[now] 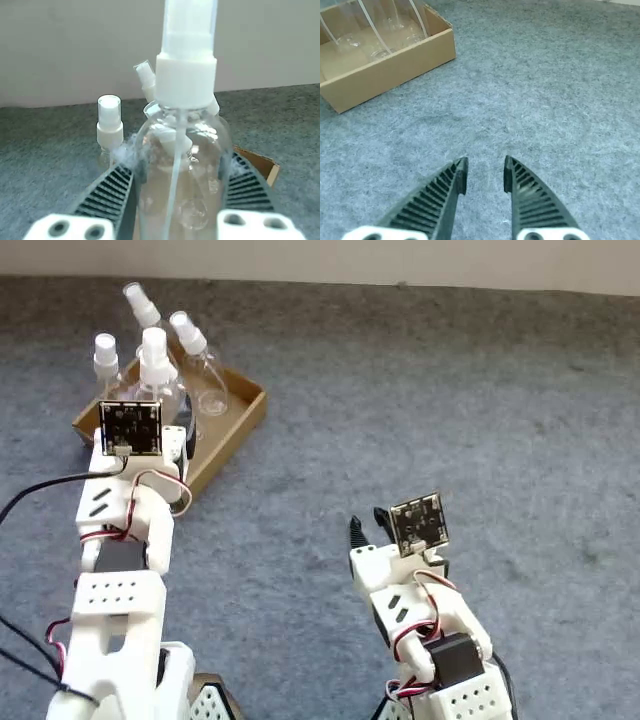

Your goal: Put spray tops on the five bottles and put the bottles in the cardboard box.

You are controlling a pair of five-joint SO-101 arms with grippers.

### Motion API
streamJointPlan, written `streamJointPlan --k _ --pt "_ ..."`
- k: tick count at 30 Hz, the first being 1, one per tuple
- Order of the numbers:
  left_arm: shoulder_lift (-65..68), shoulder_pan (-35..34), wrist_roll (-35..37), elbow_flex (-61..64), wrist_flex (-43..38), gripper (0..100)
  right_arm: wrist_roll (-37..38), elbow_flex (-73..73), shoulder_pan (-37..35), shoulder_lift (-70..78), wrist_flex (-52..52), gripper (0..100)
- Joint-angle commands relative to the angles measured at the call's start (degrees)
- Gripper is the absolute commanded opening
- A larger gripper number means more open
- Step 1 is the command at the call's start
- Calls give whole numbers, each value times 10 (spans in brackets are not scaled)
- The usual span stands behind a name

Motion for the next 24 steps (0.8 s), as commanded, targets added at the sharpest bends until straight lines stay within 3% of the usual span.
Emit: streamJointPlan --k 1,20,24 --pt "63 -3 -6 -5 -73 35 7 -7 8 -7 -16 106" --pt "191 -3 -4 86 -317 34 7 -6 7 -7 -16 106" --pt "232 -4 39 68 -338 34 7 -6 7 -7 -16 106"
